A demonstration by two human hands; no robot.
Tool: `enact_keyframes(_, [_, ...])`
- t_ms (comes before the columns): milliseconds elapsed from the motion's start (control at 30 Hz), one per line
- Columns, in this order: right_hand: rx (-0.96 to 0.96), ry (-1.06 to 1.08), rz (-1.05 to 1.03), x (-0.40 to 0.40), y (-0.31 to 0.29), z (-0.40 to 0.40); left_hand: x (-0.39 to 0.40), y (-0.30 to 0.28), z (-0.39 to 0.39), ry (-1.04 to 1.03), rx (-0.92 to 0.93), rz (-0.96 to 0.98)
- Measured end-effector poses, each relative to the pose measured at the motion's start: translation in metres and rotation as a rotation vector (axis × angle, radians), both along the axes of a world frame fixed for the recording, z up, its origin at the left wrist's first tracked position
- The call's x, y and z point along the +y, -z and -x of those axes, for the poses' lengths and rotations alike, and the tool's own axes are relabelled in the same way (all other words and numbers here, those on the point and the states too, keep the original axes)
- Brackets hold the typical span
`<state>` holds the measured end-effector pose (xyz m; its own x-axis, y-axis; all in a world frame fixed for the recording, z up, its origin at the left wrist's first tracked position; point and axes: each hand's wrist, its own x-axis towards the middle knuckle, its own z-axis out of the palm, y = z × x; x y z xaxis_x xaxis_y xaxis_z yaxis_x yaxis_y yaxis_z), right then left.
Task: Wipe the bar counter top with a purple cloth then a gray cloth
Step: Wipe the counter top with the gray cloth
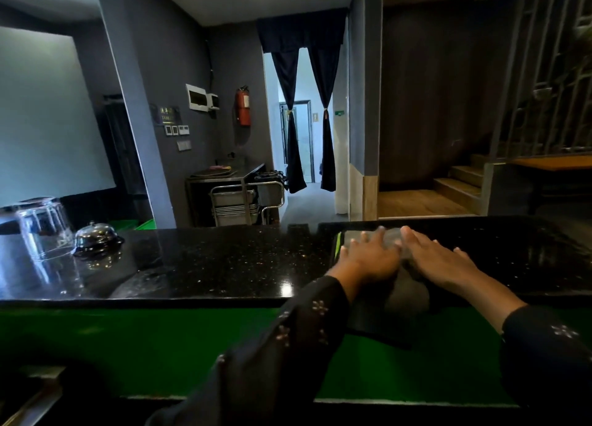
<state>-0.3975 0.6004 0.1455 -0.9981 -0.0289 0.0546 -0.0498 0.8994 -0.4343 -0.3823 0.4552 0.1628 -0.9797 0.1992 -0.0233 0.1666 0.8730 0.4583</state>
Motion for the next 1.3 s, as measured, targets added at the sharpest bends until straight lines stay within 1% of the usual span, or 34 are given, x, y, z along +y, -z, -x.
enact_keyframes(33, [0.005, 0.005, -0.007, -0.001, -0.002, -0.002, -0.017, -0.002, 0.0, -0.021, 0.042, -0.052])
enact_keyframes(67, [0.027, 0.017, -0.026, -0.002, -0.003, -0.004, -0.037, -0.003, 0.001, -0.058, 0.094, -0.052])
enact_keyframes(133, [0.095, 0.006, -0.105, -0.011, -0.006, -0.011, -0.088, -0.002, 0.009, -0.148, 0.165, 0.049])
enact_keyframes(200, [0.159, -0.11, -0.193, -0.03, -0.011, -0.02, -0.135, 0.005, 0.015, -0.235, 0.144, 0.172])
enact_keyframes(267, [0.169, -0.243, -0.287, -0.058, -0.014, -0.025, -0.163, 0.013, 0.016, -0.286, 0.092, 0.233])
enact_keyframes(333, [0.074, -0.269, -0.344, -0.087, -0.009, -0.018, -0.17, 0.019, 0.015, -0.291, 0.041, 0.25])
enact_keyframes(400, [-0.05, -0.228, -0.329, -0.109, -0.001, 0.0, -0.169, 0.022, 0.018, -0.283, 0.024, 0.277])
enact_keyframes(433, [-0.07, -0.213, -0.32, -0.118, 0.001, 0.013, -0.168, 0.023, 0.02, -0.281, 0.025, 0.287])
enact_keyframes(600, [-0.019, -0.285, -0.216, -0.169, -0.001, 0.079, -0.173, 0.027, 0.031, -0.274, 0.037, 0.325])
enact_keyframes(700, [-0.032, -0.318, -0.178, -0.187, 0.0, 0.103, -0.176, 0.027, 0.031, -0.262, 0.064, 0.344])
enact_keyframes(733, [-0.033, -0.327, -0.192, -0.184, 0.0, 0.107, -0.176, 0.027, 0.03, -0.262, 0.069, 0.338])
enact_keyframes(800, [-0.022, -0.299, -0.294, -0.158, -0.002, 0.108, -0.177, 0.026, 0.028, -0.26, 0.072, 0.322])
enact_keyframes(1000, [-0.107, 0.083, -0.312, 0.009, -0.004, 0.112, -0.173, 0.026, 0.023, -0.276, 0.067, 0.312])
enact_keyframes(1067, [-0.119, 0.162, -0.341, 0.036, -0.003, 0.111, -0.171, 0.025, 0.024, -0.282, 0.064, 0.311])
enact_keyframes(1167, [-0.103, 0.146, -0.361, 0.026, -0.001, 0.105, -0.17, 0.025, 0.025, -0.287, 0.055, 0.303])
enact_keyframes(1233, [-0.071, 0.061, -0.362, -0.007, -0.003, 0.089, -0.17, 0.025, 0.024, -0.288, 0.056, 0.295])
enact_keyframes(1300, [-0.042, -0.069, -0.356, -0.054, -0.005, 0.066, -0.171, 0.024, 0.025, -0.291, 0.062, 0.291])
